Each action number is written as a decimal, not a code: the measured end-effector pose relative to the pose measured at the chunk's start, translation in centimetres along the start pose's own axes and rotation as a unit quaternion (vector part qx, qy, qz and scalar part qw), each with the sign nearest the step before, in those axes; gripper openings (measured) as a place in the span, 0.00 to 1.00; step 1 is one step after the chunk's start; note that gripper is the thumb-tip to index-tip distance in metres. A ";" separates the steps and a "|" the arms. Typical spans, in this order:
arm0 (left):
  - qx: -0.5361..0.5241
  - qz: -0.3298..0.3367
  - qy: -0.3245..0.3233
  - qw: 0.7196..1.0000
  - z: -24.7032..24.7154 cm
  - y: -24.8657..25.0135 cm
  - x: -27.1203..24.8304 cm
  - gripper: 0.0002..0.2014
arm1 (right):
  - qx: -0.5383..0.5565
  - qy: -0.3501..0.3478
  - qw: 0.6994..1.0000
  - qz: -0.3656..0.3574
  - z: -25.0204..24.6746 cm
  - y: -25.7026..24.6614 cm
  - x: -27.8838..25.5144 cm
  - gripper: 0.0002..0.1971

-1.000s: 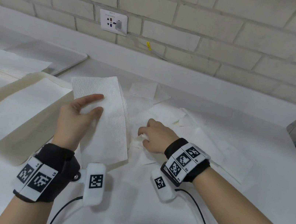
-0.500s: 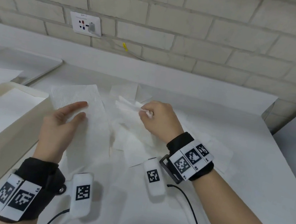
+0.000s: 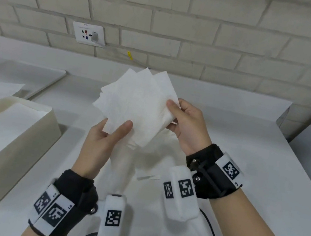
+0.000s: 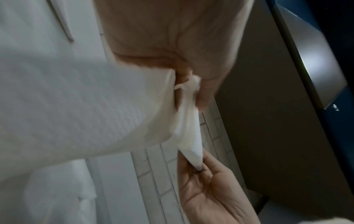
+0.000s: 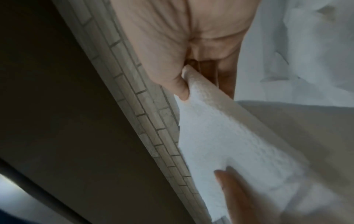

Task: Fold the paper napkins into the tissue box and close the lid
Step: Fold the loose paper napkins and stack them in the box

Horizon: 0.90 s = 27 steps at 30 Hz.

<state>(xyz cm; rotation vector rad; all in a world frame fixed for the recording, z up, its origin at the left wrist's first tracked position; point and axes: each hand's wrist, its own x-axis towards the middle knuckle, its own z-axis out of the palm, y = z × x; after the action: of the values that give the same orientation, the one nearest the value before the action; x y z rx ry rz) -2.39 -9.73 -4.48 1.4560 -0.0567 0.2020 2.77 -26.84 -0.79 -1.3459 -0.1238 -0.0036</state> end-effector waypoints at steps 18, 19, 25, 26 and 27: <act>0.099 0.050 0.034 0.993 -1.0 0.0 0.4 0.11 | -0.084 -0.083 0.991 0.068 -1.0 -0.7 0.7 0.07; 0.096 0.058 0.036 0.993 -1.0 -0.2 0.5 0.11 | -0.081 -0.080 0.992 0.060 -1.0 -0.7 0.7 0.07; 0.103 0.083 0.045 0.990 -0.6 -0.5 0.7 0.14 | -0.135 0.006 0.989 -0.066 -0.3 0.1 0.8 0.17; 0.103 0.084 0.049 0.990 -0.4 -0.6 0.7 0.15 | -0.148 0.016 0.985 -0.086 -0.2 0.3 0.7 0.19; 0.104 0.085 0.053 0.990 -0.4 -0.7 0.6 0.17 | -0.156 0.016 0.982 -0.103 -0.1 0.5 0.7 0.21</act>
<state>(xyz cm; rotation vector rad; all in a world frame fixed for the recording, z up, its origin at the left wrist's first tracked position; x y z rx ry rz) -1.70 -9.37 -5.08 1.6466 -0.0744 0.4348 3.49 -26.83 -1.25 -1.6401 -0.2436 -0.2274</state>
